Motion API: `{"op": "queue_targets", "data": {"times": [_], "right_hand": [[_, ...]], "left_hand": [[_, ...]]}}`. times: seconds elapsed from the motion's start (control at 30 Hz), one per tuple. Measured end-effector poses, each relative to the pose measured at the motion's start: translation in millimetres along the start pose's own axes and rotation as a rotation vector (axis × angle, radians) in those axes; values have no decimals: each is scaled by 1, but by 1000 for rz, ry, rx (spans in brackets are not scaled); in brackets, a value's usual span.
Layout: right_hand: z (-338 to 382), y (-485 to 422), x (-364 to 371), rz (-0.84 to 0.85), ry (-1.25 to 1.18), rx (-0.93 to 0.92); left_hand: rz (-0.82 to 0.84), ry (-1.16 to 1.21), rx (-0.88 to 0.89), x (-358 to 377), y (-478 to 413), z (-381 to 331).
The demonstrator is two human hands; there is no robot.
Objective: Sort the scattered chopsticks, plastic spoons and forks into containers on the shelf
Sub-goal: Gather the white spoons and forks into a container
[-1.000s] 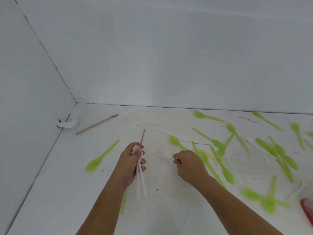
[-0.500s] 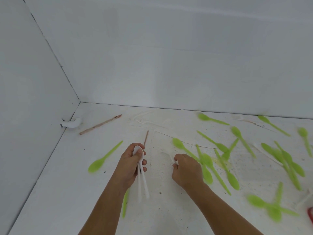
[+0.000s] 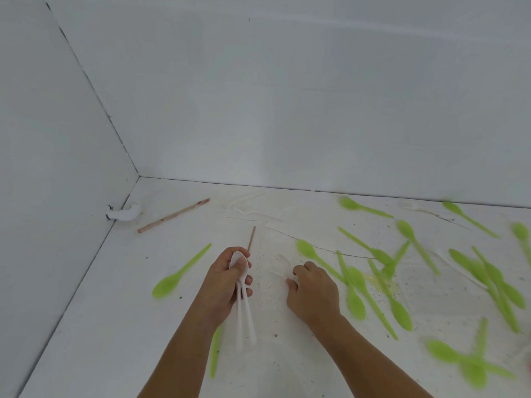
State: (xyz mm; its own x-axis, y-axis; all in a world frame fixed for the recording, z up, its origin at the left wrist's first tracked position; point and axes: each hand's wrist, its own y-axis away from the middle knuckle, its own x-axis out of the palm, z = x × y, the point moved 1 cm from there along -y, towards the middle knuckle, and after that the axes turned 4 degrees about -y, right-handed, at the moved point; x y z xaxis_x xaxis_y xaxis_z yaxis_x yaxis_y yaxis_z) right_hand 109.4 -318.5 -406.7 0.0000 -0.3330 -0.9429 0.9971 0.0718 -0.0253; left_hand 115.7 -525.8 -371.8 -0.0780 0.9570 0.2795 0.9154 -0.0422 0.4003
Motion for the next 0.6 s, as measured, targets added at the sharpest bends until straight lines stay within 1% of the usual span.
{"op": "queue_targets", "data": {"times": [0.2, 0.33, 0.5, 0.53, 0.6], "right_hand": [[2, -1, 4, 36, -72, 22], [-1, -3, 2, 56, -76, 16], [1, -13, -2, 170, -63, -10], [2, -16, -5, 169, -44, -20], [6, -18, -10, 159, -62, 21]], "left_hand": [[-8, 5, 5, -4, 0, -4], [-21, 3, 4, -6, 2, -6], [-26, -16, 2, -6, 0, -8], [-26, -26, 4, -5, -2, -9], [-27, -38, -2, -4, -5, -10]]}}
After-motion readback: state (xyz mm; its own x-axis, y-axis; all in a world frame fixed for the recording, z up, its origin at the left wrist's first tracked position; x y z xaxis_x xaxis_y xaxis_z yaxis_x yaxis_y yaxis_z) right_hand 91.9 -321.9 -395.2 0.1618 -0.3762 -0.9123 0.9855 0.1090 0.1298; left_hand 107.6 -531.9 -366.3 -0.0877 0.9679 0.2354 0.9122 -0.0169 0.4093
